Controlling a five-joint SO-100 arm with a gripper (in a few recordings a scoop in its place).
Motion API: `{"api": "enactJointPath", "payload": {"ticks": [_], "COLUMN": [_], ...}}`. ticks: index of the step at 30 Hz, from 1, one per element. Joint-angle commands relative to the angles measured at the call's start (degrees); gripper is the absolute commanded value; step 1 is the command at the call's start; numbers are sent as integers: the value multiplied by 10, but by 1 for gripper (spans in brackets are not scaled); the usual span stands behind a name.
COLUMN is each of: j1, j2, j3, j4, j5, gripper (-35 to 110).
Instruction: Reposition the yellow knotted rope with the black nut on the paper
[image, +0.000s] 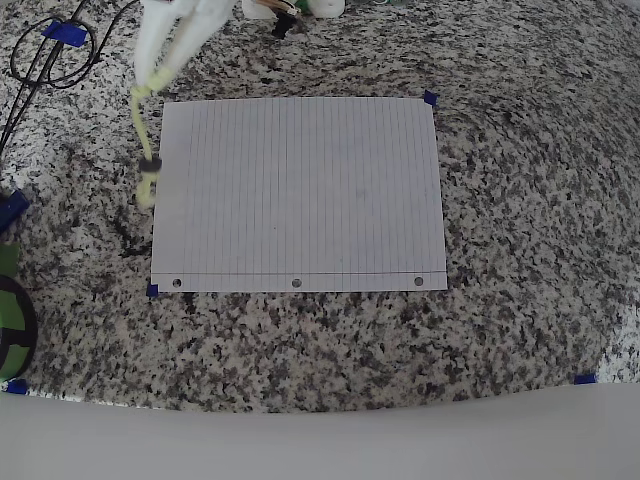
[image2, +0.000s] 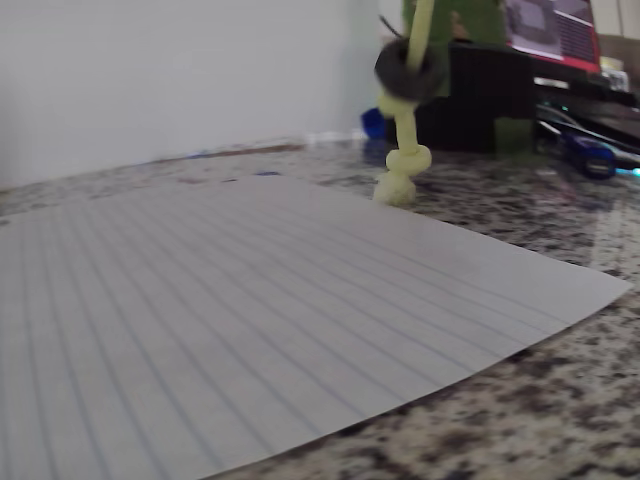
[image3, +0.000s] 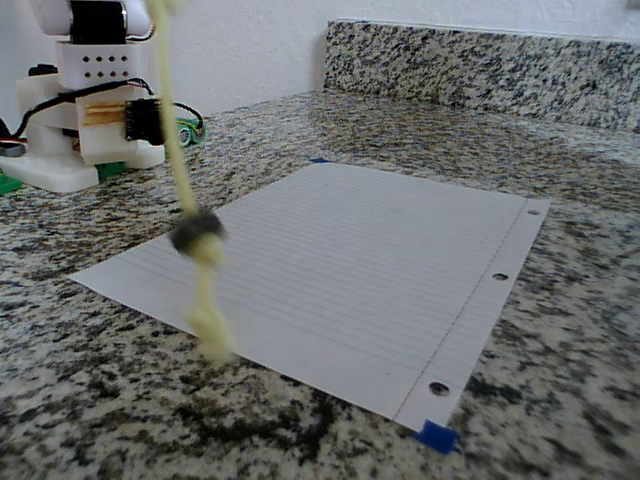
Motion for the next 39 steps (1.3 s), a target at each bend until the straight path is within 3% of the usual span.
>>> {"api": "enactJointPath", "payload": {"ticks": [1,6,14,30,39], "j1": [10,9,-15,-265,-321], "j2": [52,75,94,166,162], "j3": [7,23,94,142,209], "j4": [-16,-73,-65,58,54], "j5": [-18,-39,4,164,243], "gripper": [0,0,0,0,0]}}
